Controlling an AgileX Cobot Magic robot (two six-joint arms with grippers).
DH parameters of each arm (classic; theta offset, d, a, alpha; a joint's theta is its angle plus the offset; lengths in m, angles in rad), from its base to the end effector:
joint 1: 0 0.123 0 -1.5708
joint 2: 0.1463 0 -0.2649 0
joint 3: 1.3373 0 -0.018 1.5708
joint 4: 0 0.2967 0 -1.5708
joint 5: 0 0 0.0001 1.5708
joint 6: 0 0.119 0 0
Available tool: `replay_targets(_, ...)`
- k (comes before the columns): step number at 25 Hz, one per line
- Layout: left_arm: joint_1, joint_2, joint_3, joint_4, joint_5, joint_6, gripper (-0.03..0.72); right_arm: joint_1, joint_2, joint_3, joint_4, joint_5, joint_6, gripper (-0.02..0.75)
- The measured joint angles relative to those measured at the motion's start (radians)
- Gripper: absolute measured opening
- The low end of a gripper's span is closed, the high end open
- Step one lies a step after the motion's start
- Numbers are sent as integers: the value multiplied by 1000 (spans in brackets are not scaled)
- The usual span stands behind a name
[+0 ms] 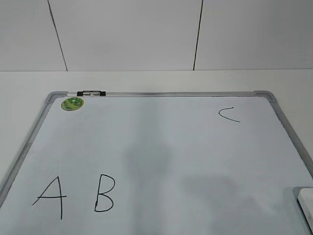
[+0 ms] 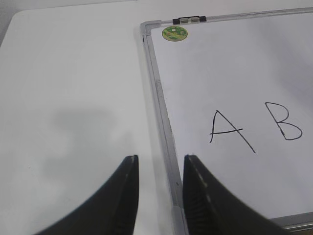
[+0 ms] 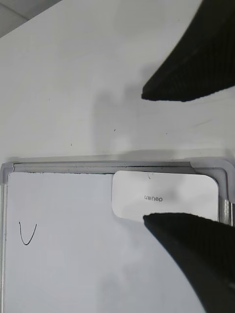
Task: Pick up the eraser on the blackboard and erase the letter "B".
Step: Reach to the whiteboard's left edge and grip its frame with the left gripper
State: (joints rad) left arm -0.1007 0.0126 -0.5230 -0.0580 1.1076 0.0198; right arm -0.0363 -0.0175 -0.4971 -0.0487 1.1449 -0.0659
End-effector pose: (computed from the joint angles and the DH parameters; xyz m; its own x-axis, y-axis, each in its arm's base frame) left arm 0.0763 -0.0139 0.2887 -0.4860 0.0429 -0.8729 0.1425 0.9893 -0.0307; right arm 0.0732 -0.0079 0.2784 -0.5205 -0.0670 -0.8512 0.0296 0.9949 -0.0964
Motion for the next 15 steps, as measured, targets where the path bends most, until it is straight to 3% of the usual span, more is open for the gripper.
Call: replay_targets(15, 0, 0, 0, 0, 0, 0, 235, 0, 0, 0, -2, 0, 0, 550)
